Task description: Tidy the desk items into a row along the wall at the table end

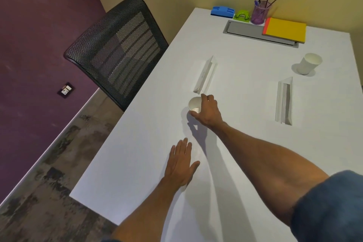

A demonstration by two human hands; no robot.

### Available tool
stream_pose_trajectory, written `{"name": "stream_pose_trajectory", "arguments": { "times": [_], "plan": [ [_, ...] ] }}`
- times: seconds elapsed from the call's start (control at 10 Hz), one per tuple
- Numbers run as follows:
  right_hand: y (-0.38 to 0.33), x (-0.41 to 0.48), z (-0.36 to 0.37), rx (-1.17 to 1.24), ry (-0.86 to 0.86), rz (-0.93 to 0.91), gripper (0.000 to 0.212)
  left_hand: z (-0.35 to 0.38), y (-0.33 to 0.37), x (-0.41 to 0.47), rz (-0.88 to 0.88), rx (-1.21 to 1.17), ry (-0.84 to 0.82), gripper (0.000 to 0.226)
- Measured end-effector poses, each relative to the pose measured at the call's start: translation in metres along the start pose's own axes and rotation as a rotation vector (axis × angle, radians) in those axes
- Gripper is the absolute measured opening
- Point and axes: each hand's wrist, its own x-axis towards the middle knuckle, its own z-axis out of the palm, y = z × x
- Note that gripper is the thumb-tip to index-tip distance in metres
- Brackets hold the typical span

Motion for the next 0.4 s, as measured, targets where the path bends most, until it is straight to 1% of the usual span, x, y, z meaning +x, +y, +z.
{"name": "stream_pose_trajectory", "arguments": {
  "times": [0.2, 0.3, 0.4],
  "plan": [
    [-0.003, -0.004, -0.003, -0.006, -0.001, 0.032, 0.087, -0.008, -0.002, 0.001, -0.004, 0.009, -0.007, 0.073],
    [0.002, -0.016, -0.014, -0.015, 0.038, 0.043, 0.084, -0.019, 0.003, -0.004, 0.011, -0.052, 0.012, 0.073],
    [0.014, -0.038, -0.029, -0.080, 0.092, 0.059, 0.076, -0.037, 0.011, -0.008, 0.024, -0.222, 0.079, 0.072]
  ]
}}
